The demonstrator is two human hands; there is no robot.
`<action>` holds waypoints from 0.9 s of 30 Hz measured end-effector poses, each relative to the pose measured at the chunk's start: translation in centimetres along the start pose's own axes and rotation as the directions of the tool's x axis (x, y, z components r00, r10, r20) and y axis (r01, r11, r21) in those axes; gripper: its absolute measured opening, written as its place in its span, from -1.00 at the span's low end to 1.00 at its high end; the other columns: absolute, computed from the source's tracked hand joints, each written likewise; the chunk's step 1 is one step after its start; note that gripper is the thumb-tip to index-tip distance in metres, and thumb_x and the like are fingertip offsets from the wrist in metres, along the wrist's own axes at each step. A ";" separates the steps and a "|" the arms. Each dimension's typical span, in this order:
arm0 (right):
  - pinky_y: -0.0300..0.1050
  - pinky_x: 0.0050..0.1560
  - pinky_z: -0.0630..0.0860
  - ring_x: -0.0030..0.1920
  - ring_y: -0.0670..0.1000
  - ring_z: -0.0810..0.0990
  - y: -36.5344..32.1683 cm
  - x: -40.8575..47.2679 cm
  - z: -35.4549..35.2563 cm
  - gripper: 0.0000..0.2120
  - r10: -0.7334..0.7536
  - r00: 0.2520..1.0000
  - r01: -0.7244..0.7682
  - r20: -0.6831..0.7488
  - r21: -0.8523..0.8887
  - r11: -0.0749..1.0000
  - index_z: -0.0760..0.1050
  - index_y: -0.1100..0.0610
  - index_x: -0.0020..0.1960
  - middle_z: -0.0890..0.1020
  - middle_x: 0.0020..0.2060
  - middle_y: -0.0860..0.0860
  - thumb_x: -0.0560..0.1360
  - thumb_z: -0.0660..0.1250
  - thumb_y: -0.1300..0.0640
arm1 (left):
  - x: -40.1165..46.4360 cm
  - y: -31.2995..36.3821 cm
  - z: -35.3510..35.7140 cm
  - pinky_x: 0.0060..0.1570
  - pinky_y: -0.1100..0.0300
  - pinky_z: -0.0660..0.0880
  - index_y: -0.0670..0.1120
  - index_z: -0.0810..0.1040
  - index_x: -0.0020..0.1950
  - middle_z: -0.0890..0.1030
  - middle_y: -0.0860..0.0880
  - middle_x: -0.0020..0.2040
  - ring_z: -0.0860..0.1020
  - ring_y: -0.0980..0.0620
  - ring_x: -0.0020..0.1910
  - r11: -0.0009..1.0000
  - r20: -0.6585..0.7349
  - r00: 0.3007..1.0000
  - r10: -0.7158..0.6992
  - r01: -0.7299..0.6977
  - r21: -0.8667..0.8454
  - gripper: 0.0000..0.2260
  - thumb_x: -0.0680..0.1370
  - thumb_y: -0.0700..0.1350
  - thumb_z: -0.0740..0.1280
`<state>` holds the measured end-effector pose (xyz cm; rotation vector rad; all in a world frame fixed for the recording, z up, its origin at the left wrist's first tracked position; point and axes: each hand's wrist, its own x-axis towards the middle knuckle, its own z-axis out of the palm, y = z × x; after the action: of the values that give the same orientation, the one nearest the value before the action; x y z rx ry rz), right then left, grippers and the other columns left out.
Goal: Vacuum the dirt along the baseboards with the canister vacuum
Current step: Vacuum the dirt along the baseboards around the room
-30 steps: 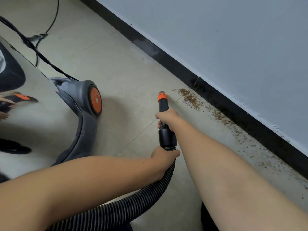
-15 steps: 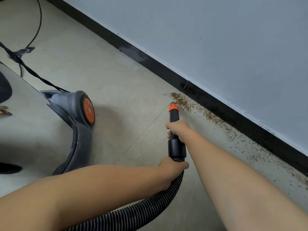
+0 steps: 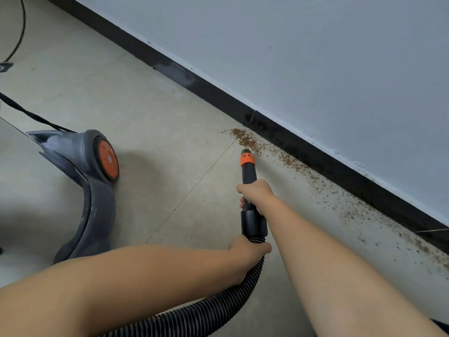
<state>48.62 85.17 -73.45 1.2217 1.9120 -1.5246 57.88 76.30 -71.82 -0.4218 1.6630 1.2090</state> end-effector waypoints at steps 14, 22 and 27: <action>-0.15 -0.44 0.47 -0.49 0.06 0.49 -2.3 1.5 1.8 -0.76 -0.036 0.995 0.033 0.093 0.032 0.999 0.40 0.30 0.09 0.52 -0.40 0.14 0.44 0.30 0.30 | 1.2 0.8 -1.6 -0.21 0.12 0.39 -0.20 0.50 0.00 0.49 -0.17 -0.15 0.45 -0.08 -0.26 0.995 -0.060 0.998 0.016 -0.022 -0.099 -0.82 0.45 -0.20 0.40; -0.21 -0.50 0.44 -0.54 0.04 0.49 -1.3 3.0 0.9 -0.76 -0.027 0.999 0.023 0.037 0.091 0.996 0.42 0.29 0.07 0.53 -0.41 0.12 0.42 0.31 0.28 | 2.4 0.9 -1.2 -0.27 0.18 0.38 -0.15 0.45 -0.07 0.48 -0.13 -0.20 0.45 -0.07 -0.26 1.000 -0.055 0.998 0.019 -0.020 -0.015 -0.84 0.44 -0.21 0.40; -0.22 -0.50 0.43 -0.56 0.04 0.47 1.5 2.6 -1.1 -0.79 -0.014 1.000 0.014 -0.002 0.135 0.991 0.43 0.27 0.03 0.52 -0.44 0.11 0.41 0.31 0.25 | 2.1 -0.2 0.6 -0.20 0.16 0.39 -0.13 0.44 -0.06 0.45 -0.10 -0.20 0.45 -0.08 -0.18 0.999 0.014 1.000 -0.015 0.015 0.038 -0.86 0.45 -0.21 0.38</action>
<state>48.70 87.17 -75.89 1.2679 1.8470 -1.6853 57.39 77.31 -73.70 -0.4004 1.6655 1.1647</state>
